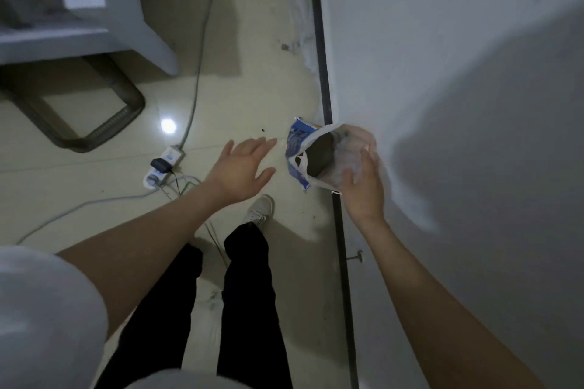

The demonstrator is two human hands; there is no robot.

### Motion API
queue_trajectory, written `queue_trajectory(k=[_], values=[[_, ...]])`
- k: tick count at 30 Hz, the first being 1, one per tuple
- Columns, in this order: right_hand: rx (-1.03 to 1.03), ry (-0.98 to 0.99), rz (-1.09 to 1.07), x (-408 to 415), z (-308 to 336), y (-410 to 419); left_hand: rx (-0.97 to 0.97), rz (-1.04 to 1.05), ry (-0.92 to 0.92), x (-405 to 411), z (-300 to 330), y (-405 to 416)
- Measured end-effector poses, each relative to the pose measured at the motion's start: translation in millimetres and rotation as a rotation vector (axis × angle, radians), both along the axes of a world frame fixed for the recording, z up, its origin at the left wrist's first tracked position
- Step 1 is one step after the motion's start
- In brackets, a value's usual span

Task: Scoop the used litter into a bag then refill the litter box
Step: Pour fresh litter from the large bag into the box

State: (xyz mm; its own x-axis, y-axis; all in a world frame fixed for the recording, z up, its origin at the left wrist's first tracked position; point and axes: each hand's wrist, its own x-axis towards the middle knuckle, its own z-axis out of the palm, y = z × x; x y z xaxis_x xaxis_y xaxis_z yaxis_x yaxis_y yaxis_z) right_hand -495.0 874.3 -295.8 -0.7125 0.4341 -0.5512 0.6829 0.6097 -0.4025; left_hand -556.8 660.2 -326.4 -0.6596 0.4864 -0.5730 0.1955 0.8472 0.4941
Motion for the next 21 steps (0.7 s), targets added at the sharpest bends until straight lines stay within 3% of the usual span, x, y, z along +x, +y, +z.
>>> queue_trajectory(k=[3,12,16,21], values=[[-0.011,0.092,0.085,-11.2,54.0,-43.9,-0.036,0.097,0.095,3.7,46.7,-58.1],[0.082,0.152,0.849,-13.9,189.7,-250.4,-0.148,0.453,0.274,84.2,196.2,-262.4],[0.163,0.219,1.132,1.2,224.9,-350.2,-0.202,0.680,0.304,155.0,233.2,-359.2],[0.121,0.243,1.427,32.9,242.9,-486.5,-0.292,1.039,0.367,243.1,264.5,-466.3]])
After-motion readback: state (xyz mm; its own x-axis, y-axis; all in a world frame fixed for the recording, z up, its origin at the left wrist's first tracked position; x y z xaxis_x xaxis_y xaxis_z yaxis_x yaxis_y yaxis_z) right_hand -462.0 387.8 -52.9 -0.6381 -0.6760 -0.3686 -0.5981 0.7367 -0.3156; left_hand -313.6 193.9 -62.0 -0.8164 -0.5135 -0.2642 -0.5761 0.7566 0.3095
